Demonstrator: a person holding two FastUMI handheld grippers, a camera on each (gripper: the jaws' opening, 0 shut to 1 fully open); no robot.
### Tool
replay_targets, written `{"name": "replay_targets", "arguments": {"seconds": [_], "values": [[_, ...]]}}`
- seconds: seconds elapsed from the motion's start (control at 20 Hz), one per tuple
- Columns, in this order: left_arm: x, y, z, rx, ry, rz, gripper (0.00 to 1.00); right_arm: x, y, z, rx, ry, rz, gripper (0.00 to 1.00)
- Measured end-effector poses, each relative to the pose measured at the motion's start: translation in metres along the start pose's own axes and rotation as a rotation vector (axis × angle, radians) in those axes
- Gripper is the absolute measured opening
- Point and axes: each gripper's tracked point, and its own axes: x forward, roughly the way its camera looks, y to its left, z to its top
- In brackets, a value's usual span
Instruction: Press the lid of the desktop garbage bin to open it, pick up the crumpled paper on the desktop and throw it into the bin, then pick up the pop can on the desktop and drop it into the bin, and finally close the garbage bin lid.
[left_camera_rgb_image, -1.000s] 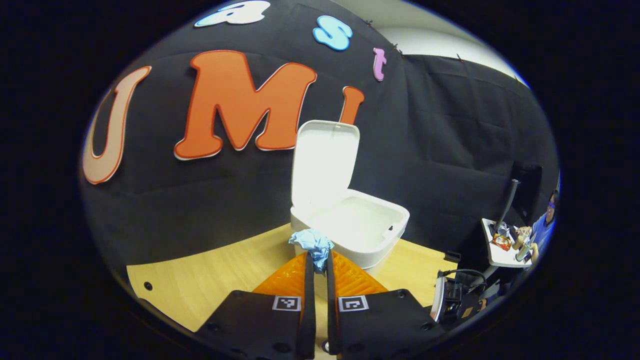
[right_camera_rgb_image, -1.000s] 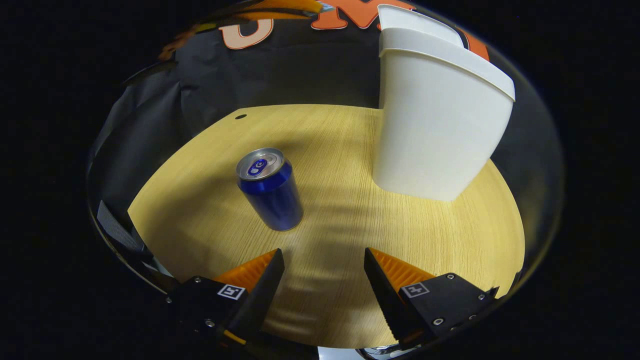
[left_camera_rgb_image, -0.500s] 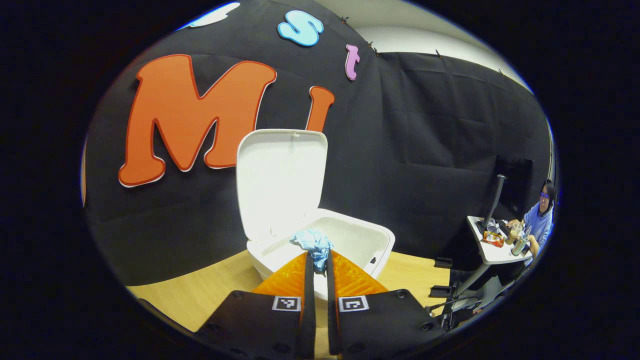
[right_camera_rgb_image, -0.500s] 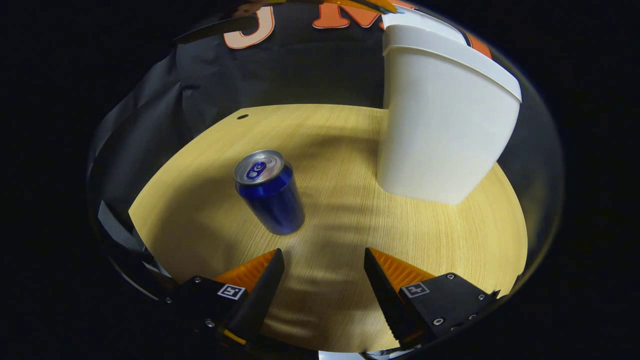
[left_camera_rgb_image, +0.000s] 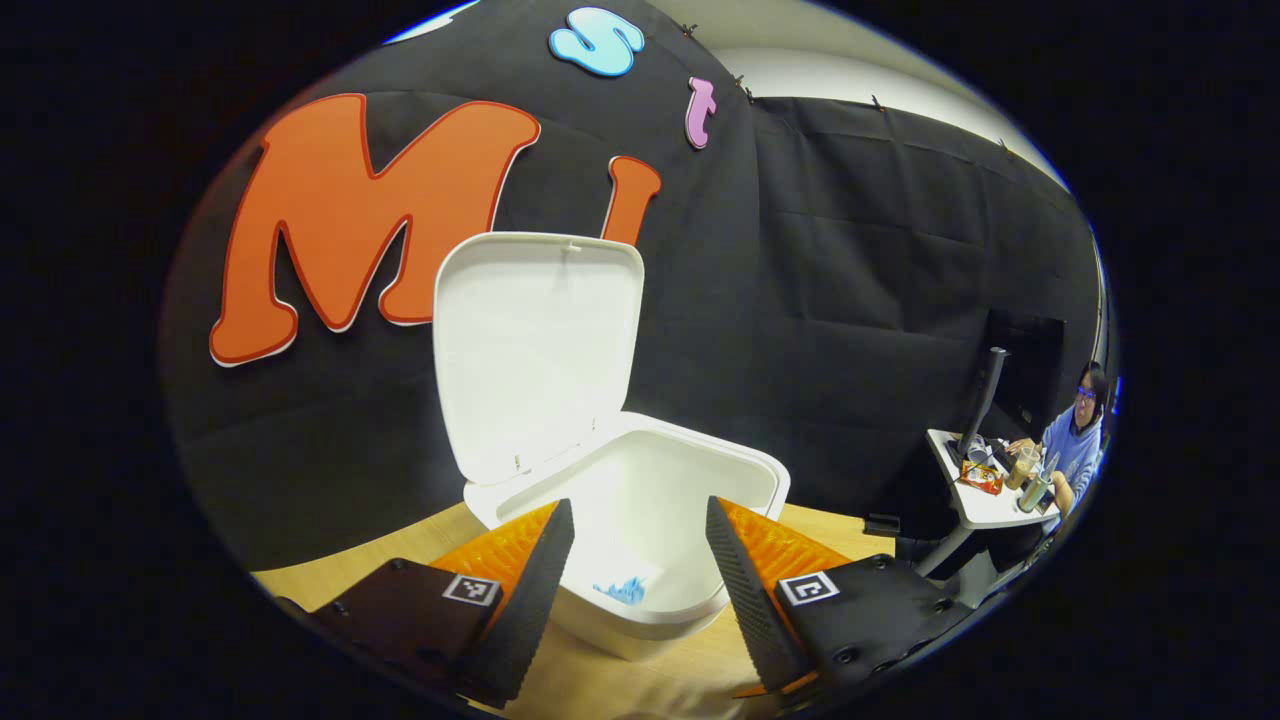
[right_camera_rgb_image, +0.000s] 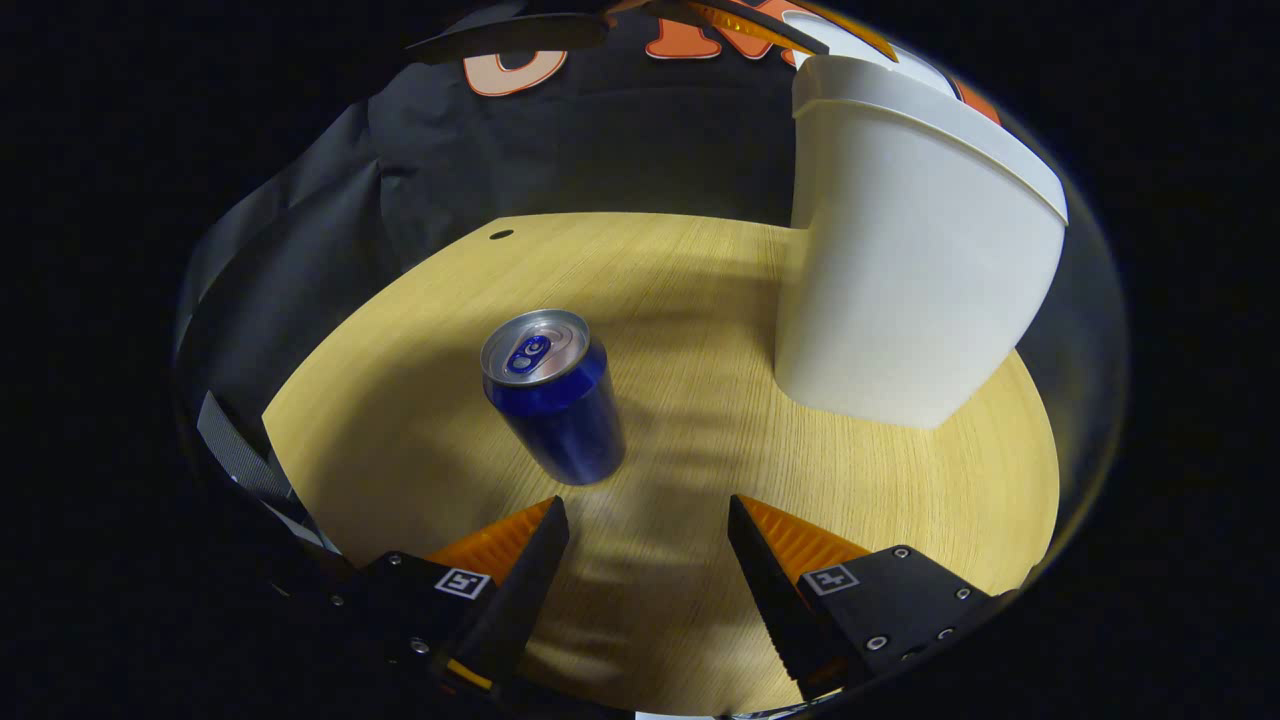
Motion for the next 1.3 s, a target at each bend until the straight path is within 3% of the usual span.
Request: {"name": "replay_targets", "arguments": {"seconds": [0.1,0.4,0.75,1.0,1.3], "values": [[-0.01,0.001,0.003,0.002,-0.013,0.013,0.94,0.001,0.002,0.003,-0.001,-0.008,0.015,0.98],[-0.055,0.012,0.018,-0.004,-0.086,0.106,0.95,0.005,0.016,0.015,-0.042,-0.043,0.076,0.98],[-0.138,0.054,0.015,-0.047,-0.174,0.372,0.95,0.006,0.032,0.025,-0.116,-0.071,0.128,0.98],[-0.197,0.078,-0.032,-0.068,-0.131,0.556,0.95,0.009,0.035,0.032,-0.135,-0.085,0.13,0.98],[-0.262,0.08,-0.116,-0.172,-0.012,0.728,0.95,0.021,0.045,0.037,-0.155,-0.078,0.16,0.98]]}}
